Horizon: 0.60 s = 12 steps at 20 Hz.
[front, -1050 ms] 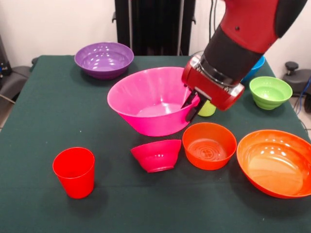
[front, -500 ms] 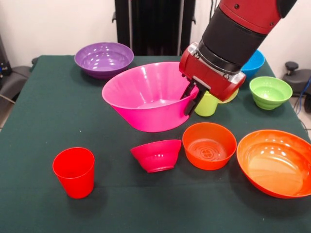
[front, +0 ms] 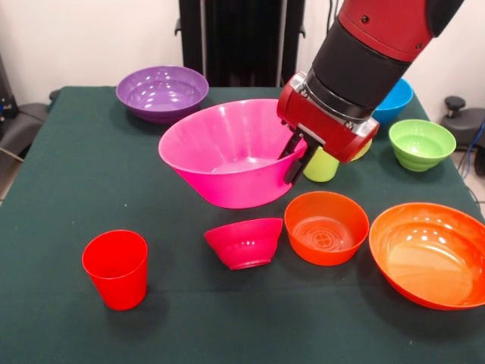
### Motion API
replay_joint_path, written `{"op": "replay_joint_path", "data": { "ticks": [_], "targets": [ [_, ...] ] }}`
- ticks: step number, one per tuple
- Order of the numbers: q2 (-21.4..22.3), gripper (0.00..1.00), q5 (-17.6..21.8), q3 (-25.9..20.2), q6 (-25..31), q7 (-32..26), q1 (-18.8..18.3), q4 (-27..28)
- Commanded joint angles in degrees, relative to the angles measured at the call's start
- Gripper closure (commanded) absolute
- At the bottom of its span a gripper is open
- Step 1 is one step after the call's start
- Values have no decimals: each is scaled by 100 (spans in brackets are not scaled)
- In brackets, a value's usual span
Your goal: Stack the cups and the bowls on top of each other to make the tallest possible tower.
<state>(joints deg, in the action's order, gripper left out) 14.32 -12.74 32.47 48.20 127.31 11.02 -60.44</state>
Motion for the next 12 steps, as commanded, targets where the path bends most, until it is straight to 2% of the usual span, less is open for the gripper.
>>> {"op": "replay_joint_path", "data": {
  "ticks": [1,12],
  "targets": [
    [-374,100,195,-686,-483,483,-142,-335],
    [-752,100,142,-610,-1064,773,-74,-294]
  ]
}}
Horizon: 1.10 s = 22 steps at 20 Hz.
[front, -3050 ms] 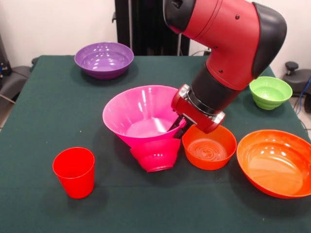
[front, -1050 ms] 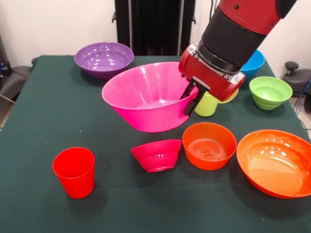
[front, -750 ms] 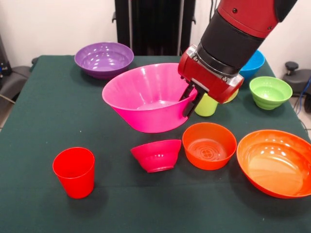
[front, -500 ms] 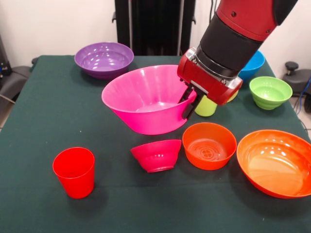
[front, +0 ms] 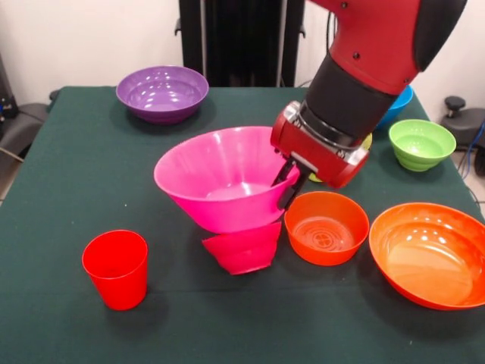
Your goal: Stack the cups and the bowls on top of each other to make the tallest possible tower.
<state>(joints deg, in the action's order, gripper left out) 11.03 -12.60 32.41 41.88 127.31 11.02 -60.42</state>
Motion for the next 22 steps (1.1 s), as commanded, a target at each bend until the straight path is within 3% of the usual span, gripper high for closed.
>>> {"op": "replay_joint_path", "data": {
  "ticks": [1,9,22],
  "targets": [
    [-480,100,117,-584,-493,818,-61,-275],
    [-693,100,17,-618,-914,890,-68,-247],
    [-402,100,-289,-820,-730,915,57,-401]
  ]
}}
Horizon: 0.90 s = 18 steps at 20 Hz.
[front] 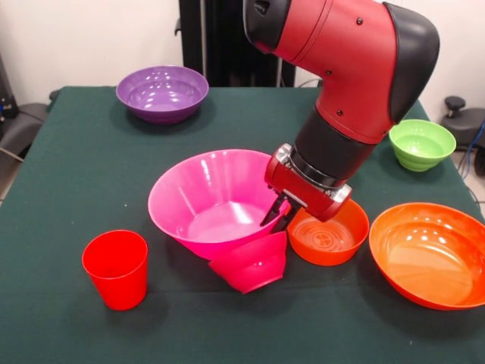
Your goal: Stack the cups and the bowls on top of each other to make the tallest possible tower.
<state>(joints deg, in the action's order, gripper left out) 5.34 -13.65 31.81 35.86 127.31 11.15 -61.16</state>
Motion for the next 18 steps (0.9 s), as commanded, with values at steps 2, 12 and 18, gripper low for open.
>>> {"op": "replay_joint_path", "data": {
  "ticks": [2,12,18],
  "targets": [
    [200,100,-203,-823,-138,842,16,-344],
    [525,100,-189,-981,-88,640,12,-612],
    [653,100,-202,-948,116,689,51,-572]
  ]
}}
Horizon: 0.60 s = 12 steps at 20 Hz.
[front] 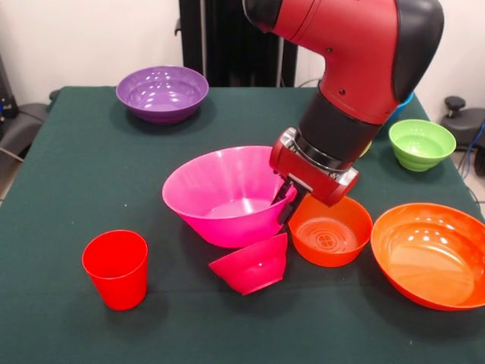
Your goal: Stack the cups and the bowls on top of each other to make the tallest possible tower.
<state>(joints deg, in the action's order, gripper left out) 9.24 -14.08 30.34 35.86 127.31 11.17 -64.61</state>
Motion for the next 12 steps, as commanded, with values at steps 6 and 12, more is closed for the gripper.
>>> {"op": "replay_joint_path", "data": {
  "ticks": [6,12],
  "targets": [
    [467,100,-155,-840,247,641,64,-354],
    [505,100,-99,-892,114,562,20,-452]
  ]
}}
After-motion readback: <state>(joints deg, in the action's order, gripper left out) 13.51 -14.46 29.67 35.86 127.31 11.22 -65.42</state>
